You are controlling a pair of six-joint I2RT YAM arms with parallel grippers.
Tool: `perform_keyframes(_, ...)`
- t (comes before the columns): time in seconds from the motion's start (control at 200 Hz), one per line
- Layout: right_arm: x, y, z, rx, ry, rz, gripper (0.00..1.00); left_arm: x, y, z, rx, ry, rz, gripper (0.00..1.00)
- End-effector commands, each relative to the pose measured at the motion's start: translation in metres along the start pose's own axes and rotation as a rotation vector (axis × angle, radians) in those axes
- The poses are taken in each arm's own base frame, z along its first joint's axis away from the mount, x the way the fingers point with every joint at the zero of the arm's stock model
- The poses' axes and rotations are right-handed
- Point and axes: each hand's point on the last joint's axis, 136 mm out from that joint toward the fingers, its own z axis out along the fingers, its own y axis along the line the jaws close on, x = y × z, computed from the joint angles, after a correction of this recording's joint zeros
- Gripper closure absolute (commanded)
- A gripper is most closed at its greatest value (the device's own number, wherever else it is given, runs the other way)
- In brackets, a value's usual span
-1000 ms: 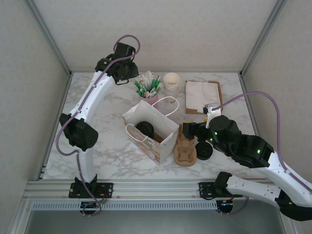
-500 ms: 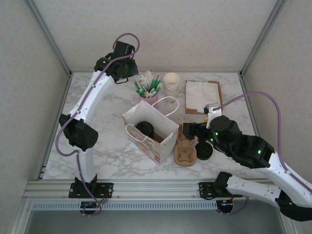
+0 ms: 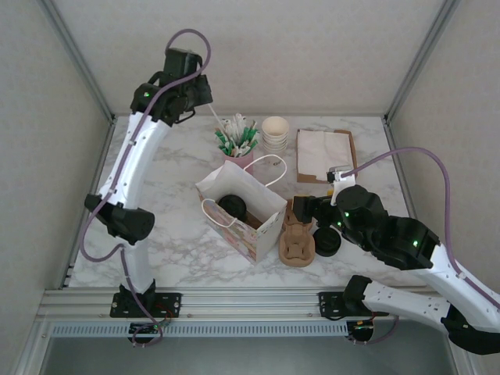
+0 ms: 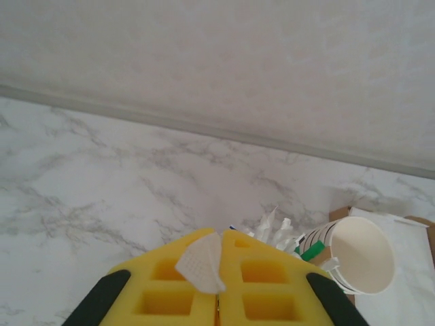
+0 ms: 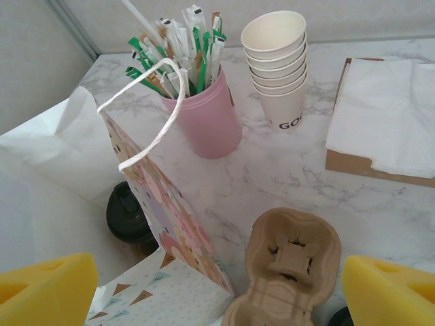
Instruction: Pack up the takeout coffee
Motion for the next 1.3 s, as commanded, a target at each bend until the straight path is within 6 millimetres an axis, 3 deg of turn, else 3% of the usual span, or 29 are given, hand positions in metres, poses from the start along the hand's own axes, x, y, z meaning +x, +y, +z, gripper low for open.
perform_keyframes(0.0,-0.006,-0.003,0.0,0.025,-0.031,0.01,0.07,-0.042,0.003,-0.075,0.038,-0.15,0.003,0.94)
perform_keyframes(0.15,-0.016,-0.016,-0.004,0.087,-0.093,0.063,0.07,-0.047,-0.001,-0.135,0.124,-0.193,-0.004,0.98)
perform_keyframes(0.38,-0.027,-0.025,-0.01,0.123,-0.168,0.122,0.07,-0.027,-0.011,-0.218,0.313,-0.208,0.009,1.0)
perform_keyframes(0.481,-0.03,-0.026,-0.009,0.133,-0.18,0.126,0.07,-0.023,-0.005,-0.242,0.341,-0.249,0.021,1.0)
perform_keyframes(0.531,-0.031,-0.024,-0.007,0.134,-0.181,0.125,0.07,-0.022,0.003,-0.245,0.321,-0.27,0.024,1.0)
perform_keyframes(0.656,-0.031,-0.016,0.001,0.125,-0.157,0.121,0.07,-0.016,0.011,-0.224,0.253,-0.296,0.045,1.0)
perform_keyframes(0.856,-0.025,-0.014,0.007,0.127,-0.124,0.116,0.07,-0.005,-0.006,-0.164,0.187,-0.227,0.094,1.0)
perform_keyframes(1.111,-0.019,-0.019,0.005,0.135,-0.125,0.111,0.07,0.0,-0.026,-0.101,0.14,-0.182,0.118,1.0)
perform_keyframes(1.296,-0.017,-0.02,0.007,0.134,-0.124,0.106,0.07,-0.008,-0.04,-0.072,0.12,-0.17,0.098,1.0)
